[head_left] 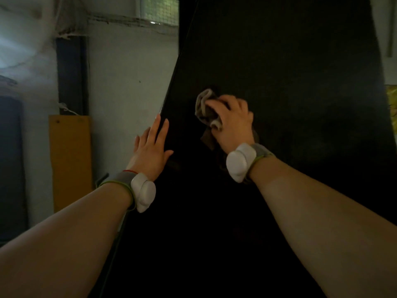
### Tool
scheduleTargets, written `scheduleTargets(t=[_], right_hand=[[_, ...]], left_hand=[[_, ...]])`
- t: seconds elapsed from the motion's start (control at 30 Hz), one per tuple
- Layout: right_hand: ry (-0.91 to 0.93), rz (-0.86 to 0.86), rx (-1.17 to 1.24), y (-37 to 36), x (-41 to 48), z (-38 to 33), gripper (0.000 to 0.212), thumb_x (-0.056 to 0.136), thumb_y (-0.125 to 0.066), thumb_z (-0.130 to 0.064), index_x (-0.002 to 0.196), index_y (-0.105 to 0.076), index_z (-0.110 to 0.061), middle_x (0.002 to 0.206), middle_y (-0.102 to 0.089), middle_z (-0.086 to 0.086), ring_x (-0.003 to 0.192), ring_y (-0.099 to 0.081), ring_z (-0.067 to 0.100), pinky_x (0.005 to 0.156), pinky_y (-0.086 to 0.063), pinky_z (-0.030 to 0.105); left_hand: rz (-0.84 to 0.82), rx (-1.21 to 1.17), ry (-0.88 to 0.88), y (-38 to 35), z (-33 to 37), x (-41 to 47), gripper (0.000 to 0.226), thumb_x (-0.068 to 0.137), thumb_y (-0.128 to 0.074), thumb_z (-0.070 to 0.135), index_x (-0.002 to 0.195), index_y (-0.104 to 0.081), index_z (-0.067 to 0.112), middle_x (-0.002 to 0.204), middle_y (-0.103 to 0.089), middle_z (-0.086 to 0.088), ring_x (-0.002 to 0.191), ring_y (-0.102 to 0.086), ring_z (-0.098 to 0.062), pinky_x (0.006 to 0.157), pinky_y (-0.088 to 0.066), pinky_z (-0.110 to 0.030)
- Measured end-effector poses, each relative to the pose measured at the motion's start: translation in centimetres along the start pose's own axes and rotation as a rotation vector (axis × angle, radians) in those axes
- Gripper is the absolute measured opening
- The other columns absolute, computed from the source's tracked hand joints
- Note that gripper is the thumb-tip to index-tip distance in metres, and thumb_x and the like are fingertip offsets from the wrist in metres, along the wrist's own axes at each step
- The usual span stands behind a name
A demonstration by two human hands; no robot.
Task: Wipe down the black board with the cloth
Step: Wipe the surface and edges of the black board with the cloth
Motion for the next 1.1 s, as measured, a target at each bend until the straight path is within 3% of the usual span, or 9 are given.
scheduleTargets(t=[0.17,0.33,0.73,0.97,1.03,1.1], right_hand=[[-0.12,-0.133,-0.063,-2.2,1.7,-0.7,0.054,0.091,-0.054,-0.019,0.14,-0.038,-0.035,0.144,-0.027,0.004,0.128,-0.025,0.035,0.097,-0.03,0.053],[-0.016,-0.058,-0.088,-3.5,-0.4,-1.1,0.053,0.085,-0.06,-0.017,0.134,-0.048,-0.035,0.138,-0.036,0.004,0.122,-0.03,0.033,0.083,-0.022,0.038],[0.154,-0.219,-0.051,-6.8,-8.1,-2.4,0.053,0.083,-0.065,-0.027,0.133,-0.05,-0.037,0.137,-0.038,0.001,0.12,-0.023,0.024,0.09,-0.02,0.037],[0.305,-0.503,-0.085,-7.2,-12.1,-1.9,0.048,0.089,-0.057,-0.032,0.135,-0.046,-0.037,0.141,-0.031,0.001,0.125,-0.021,0.024,0.093,-0.019,0.037],[0.317,-0.454,-0.047,-6.1,-11.1,-1.9,0.046,0.088,-0.06,-0.026,0.133,-0.051,-0.032,0.139,-0.037,0.004,0.125,-0.027,0.028,0.091,-0.02,0.037],[0.221,-0.223,0.01,-4.9,-8.8,-1.9,0.048,0.08,-0.067,-0.016,0.126,-0.058,-0.025,0.132,-0.046,0.012,0.119,-0.038,0.037,0.089,-0.028,0.042]], left_hand=[[0.015,-0.03,-0.035,-0.2,-0.4,0.1,0.08,0.094,-0.051,0.031,0.15,0.005,0.018,0.158,0.015,-0.005,0.141,-0.016,-0.035,0.115,-0.017,-0.05],[0.042,-0.084,-0.06,-0.3,-0.5,-0.1,0.08,0.093,-0.054,0.025,0.151,0.0,0.016,0.158,0.009,-0.007,0.138,-0.02,-0.037,0.112,-0.021,-0.045],[-0.027,-0.033,-0.021,-2.3,-1.9,-4.9,0.085,0.093,-0.054,0.031,0.149,0.009,0.018,0.158,0.015,-0.005,0.144,-0.004,-0.032,0.115,-0.017,-0.047],[-0.051,-0.031,0.033,-2.8,-1.1,-4.9,0.084,0.094,-0.051,0.029,0.149,0.011,0.014,0.157,0.018,-0.008,0.142,-0.01,-0.036,0.114,-0.019,-0.049],[-0.061,-0.04,0.028,-2.8,-1.2,-4.8,0.084,0.095,-0.05,0.029,0.149,0.013,0.014,0.156,0.02,-0.008,0.142,-0.01,-0.036,0.114,-0.019,-0.05],[-0.062,-0.059,0.018,-2.8,-1.4,-4.8,0.083,0.095,-0.048,0.029,0.148,0.015,0.016,0.156,0.022,-0.007,0.142,-0.01,-0.036,0.114,-0.018,-0.049]])
Point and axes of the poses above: each hand's wrist, its own x-axis towards the middle knuckle, its own y-axis out of the back of the hand, z = x × y, the point moved 1 cm from there along x, towards the middle knuckle
